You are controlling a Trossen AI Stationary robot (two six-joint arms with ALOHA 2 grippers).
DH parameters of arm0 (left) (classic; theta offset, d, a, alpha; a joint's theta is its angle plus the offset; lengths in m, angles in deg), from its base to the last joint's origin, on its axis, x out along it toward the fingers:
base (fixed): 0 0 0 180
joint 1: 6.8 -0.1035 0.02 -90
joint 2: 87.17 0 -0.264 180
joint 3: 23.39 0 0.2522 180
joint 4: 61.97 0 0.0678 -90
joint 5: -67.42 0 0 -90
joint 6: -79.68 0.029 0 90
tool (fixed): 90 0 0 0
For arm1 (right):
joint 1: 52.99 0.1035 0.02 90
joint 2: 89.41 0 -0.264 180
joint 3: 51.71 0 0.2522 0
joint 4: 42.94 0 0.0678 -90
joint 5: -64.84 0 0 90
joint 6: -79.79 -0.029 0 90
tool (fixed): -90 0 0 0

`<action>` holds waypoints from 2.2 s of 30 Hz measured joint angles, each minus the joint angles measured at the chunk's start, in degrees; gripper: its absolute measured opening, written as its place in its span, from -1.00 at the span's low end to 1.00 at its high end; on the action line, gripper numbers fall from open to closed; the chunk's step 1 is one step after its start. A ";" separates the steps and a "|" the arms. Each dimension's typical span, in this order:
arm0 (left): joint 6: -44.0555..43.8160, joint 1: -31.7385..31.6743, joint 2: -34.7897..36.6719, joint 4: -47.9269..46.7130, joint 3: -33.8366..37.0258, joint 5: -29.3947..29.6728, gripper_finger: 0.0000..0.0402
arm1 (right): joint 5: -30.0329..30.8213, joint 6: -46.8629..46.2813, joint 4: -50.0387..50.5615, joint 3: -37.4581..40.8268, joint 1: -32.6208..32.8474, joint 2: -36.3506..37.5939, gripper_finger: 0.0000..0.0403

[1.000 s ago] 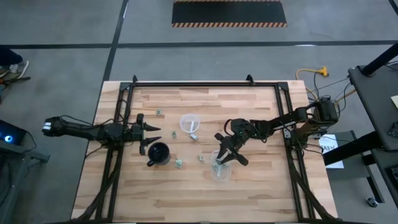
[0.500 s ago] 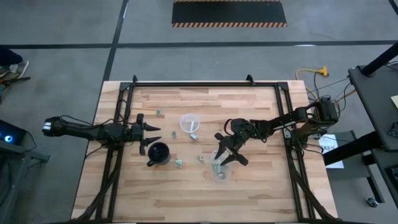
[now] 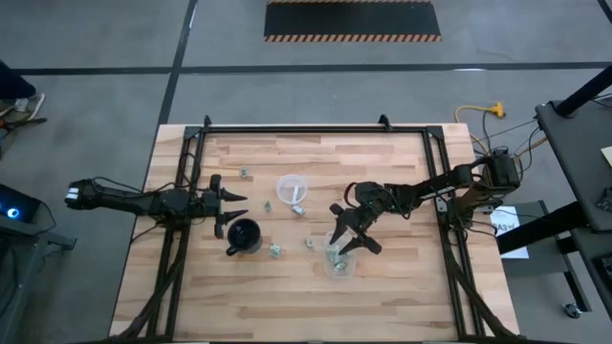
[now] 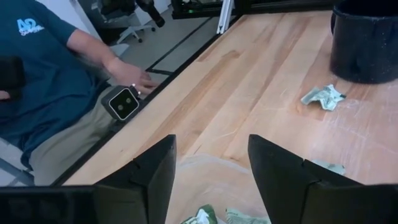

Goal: Pick and place items into bin
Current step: Put the stevia packet into the rectangular transparent bin

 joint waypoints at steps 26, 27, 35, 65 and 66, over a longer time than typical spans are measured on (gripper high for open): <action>-0.01 0.02 -0.02 -0.02 0.00 0.00 -0.19 | 17.82 -2.24 11.54 -7.89 0.15 0.04 -0.05; 0.01 0.00 -0.02 0.00 0.00 0.00 -0.19 | 18.97 -2.04 12.85 -8.33 0.13 0.04 -0.05; 0.00 0.01 -0.02 -0.02 0.00 0.00 -0.19 | 20.71 0.98 17.66 -12.08 0.25 -0.84 -0.05; 0.00 0.02 -0.37 -0.01 0.00 -0.03 -0.19 | 24.08 23.05 56.00 -41.83 2.58 -21.61 -0.05; 0.00 0.00 -0.37 -0.02 -0.01 -0.04 -0.19 | 24.08 23.56 56.55 -42.98 2.64 -22.78 -0.05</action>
